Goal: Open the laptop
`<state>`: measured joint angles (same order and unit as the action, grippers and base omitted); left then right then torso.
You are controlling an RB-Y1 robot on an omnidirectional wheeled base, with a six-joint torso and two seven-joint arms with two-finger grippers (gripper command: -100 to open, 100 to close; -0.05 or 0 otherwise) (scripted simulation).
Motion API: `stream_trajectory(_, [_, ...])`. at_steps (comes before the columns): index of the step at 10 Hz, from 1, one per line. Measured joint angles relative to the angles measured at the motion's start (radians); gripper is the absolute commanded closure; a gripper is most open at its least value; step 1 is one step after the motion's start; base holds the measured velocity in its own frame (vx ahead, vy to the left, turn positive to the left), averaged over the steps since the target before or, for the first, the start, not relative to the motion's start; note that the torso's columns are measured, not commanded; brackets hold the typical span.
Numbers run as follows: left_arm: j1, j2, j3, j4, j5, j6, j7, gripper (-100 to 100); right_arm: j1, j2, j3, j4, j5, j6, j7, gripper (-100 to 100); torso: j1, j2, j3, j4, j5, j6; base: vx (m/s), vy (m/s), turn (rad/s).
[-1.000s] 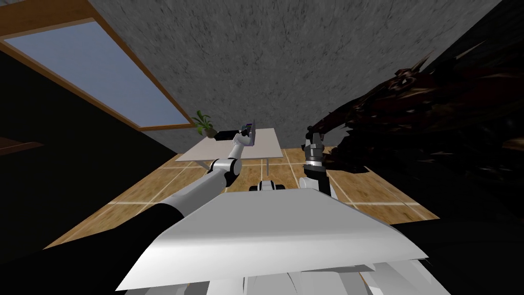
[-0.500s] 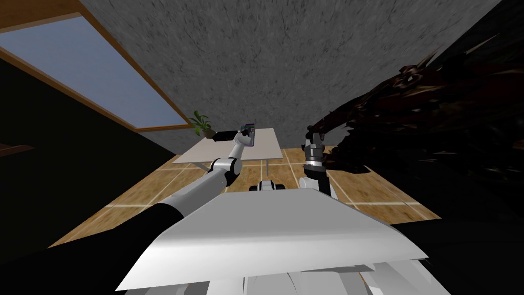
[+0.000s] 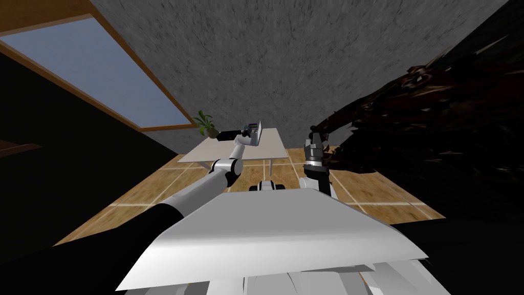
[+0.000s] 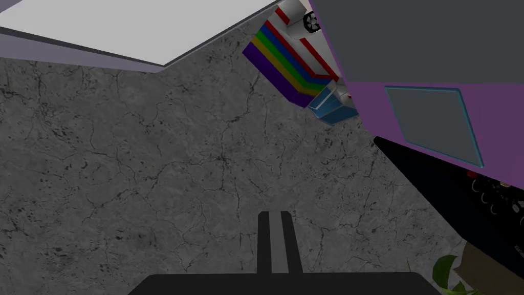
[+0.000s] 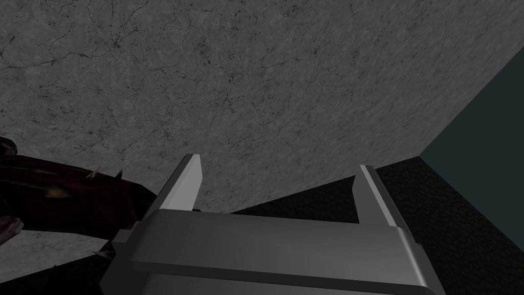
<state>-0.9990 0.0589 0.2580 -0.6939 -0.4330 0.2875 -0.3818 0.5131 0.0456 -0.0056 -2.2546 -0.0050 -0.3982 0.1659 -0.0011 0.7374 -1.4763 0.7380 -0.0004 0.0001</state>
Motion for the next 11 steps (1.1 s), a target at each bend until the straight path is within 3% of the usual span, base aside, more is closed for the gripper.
stream_trajectory(4, [0.015, -0.014, 0.018, -0.004, 0.075, -0.031, 0.059, 100, 0.000, 0.000, 0.000, 0.000, 0.000, 0.000, 0.000, 0, 0.000, 0.000, 0.000, 0.000, 0.000, 0.000, -0.004, 0.097, 0.004])
stream_trajectory(5, [0.015, -0.014, 0.019, -0.004, 0.077, -0.033, 0.062, -100, 0.000, 0.000, 0.000, 0.000, 0.000, 0.000, 0.000, 0, -0.002, 0.000, 0.000, 0.000, 0.000, 0.000, 0.004, -0.021, 0.023])
stream_trajectory(7, [0.015, 0.023, 0.015, -0.011, 0.079, -0.026, 0.057, -100, 0.000, 0.000, 0.000, 0.000, 0.000, 0.000, 0.000, 0, -0.005, 0.000, 0.000, 0.000, -0.001, 0.000, 0.012, -0.133, 0.047])
stream_trajectory(8, [0.006, 0.042, 0.030, 0.012, 0.052, -0.042, 0.061, -100, 0.000, 0.001, 0.001, 0.000, 0.000, 0.000, 0.000, 0, -0.007, 0.000, 0.000, 0.000, -0.002, 0.000, 0.011, -0.212, 0.053])
stream_trajectory(11, [0.021, 0.064, 0.027, -0.018, 0.038, -0.034, 0.051, -100, 0.000, 0.001, 0.001, 0.000, 0.000, 0.000, 0.000, 0, 0.002, 0.001, 0.000, 0.000, 0.001, 0.000, 0.005, -0.198, 0.054])
